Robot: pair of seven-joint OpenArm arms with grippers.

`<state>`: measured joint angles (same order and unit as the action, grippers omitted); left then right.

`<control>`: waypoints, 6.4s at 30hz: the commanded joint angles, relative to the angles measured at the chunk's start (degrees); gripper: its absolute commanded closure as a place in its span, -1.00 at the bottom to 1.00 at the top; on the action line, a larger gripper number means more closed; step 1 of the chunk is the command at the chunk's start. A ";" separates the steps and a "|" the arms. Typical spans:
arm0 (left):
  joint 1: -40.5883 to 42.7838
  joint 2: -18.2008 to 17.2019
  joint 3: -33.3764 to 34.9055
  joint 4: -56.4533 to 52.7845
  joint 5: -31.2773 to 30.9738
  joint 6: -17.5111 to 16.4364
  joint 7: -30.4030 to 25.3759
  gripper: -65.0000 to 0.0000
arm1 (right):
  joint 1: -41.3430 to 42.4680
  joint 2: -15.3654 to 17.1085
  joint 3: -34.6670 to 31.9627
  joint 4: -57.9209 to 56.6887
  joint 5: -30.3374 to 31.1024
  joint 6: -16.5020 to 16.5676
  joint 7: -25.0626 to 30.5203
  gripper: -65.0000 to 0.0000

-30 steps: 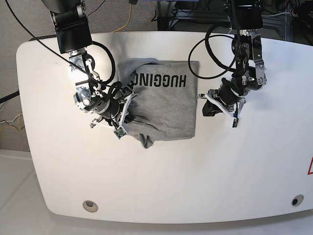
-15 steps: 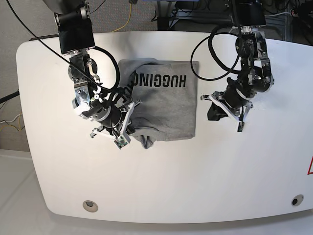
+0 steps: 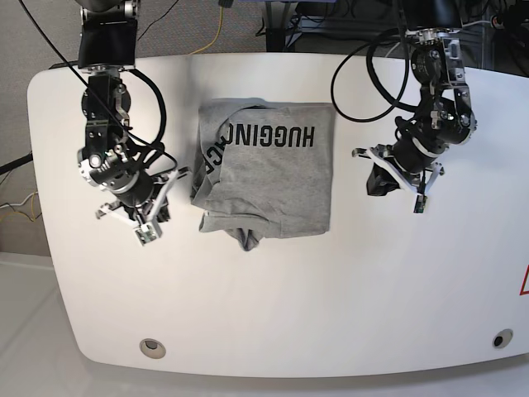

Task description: Fold the T-shirt properly

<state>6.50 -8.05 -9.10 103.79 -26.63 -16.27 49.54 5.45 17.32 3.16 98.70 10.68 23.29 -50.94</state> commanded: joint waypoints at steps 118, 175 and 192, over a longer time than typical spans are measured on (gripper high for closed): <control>5.41 -0.61 11.78 -83.96 19.64 2.43 -59.87 0.99 | -15.78 -5.06 -0.30 -82.74 -0.08 5.68 51.51 1.00; -0.04 2.91 25.06 -95.83 19.47 16.14 -67.69 0.99 | -11.74 -9.98 -7.16 -88.72 -0.17 -7.95 51.60 1.00; -0.04 2.91 25.06 -95.66 19.38 16.14 -67.78 0.99 | -11.65 -9.98 -7.16 -88.72 -0.17 -7.95 51.60 1.00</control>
<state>6.33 -4.95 16.03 7.97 -7.11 -0.19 -17.63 -6.09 7.11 -4.03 10.00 10.68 15.03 0.43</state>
